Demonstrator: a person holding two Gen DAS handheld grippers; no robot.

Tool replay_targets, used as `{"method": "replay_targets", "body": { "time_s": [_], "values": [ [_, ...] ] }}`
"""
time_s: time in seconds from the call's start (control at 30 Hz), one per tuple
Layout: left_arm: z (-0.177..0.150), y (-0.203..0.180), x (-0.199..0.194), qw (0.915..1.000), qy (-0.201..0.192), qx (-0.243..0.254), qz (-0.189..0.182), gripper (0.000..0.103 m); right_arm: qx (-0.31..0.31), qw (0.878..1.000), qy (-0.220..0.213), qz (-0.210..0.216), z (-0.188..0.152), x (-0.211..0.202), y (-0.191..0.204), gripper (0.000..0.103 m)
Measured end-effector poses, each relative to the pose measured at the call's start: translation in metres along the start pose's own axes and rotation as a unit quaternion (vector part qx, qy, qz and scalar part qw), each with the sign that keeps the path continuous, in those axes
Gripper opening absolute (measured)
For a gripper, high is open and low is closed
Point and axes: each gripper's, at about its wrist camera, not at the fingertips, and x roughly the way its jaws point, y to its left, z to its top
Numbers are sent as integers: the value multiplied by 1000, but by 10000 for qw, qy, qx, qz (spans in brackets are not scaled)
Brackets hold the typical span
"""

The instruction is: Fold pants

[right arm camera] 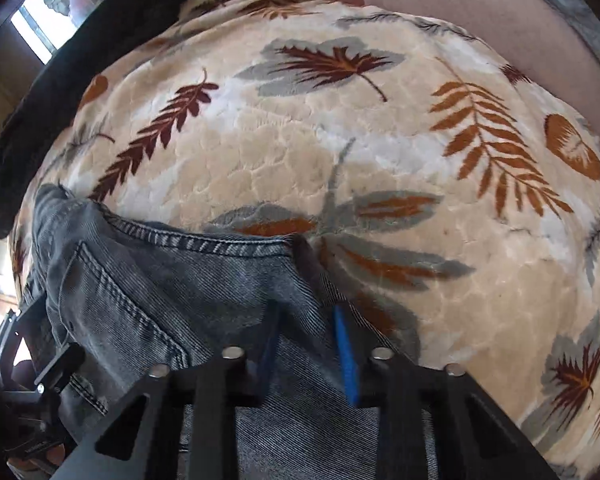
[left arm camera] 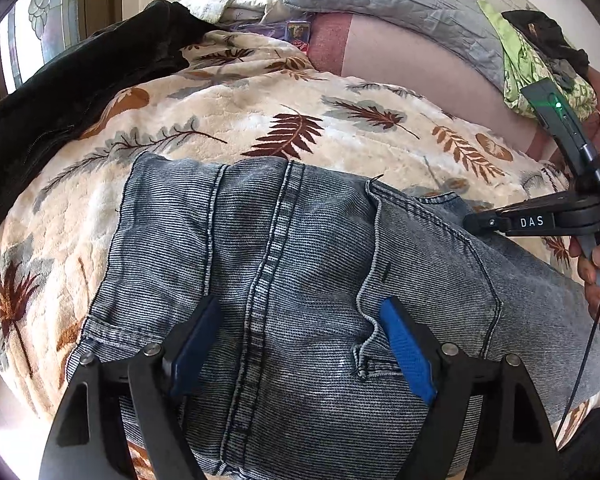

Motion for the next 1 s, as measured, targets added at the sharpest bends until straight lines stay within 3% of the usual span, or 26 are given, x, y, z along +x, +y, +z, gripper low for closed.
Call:
{"method": "replay_targets", "body": {
  "time_s": [0.17,0.3,0.37,0.47,0.57,0.63,0.67,0.7,0.77,0.8,1.0],
  "values": [
    [1,-1,2,10000,12,10,17,83,-854,9865,-553,-1283,0,-19,23,1],
    [0,-3,2,10000,3,66,73,83,-1008,9793,-555,-1663,6,1,27,1],
    [-1,-3,2,10000,-3,80,58,83,-781,9857,-511,-1403,6,9,22,3],
    [-1,-4,1,9999,-1,123,64,83,66,9948,-656,-773,6,-6,-2,7],
    [-2,-4,1,9998,3,162,79,83,771,9916,-956,-415,-7,-40,-20,13],
    [-2,-4,1,9998,2,162,77,84,1173,9866,-1127,109,-26,-58,-28,17],
    [-2,-4,1,9998,-1,164,81,84,1321,9847,-1095,303,-36,-59,-30,28],
    [-2,-4,1,9998,-1,165,86,84,1468,9838,-965,359,-46,-51,-34,51],
    [-2,-4,1,9998,-4,175,93,84,1728,9840,-366,219,-65,-22,-43,74],
    [-3,-5,1,9997,-2,196,114,84,1847,9819,-306,281,-73,-13,-49,70],
    [-6,-5,-3,9997,-76,221,90,84,2555,9507,-1466,967,-110,-71,-64,71]
  ]
}}
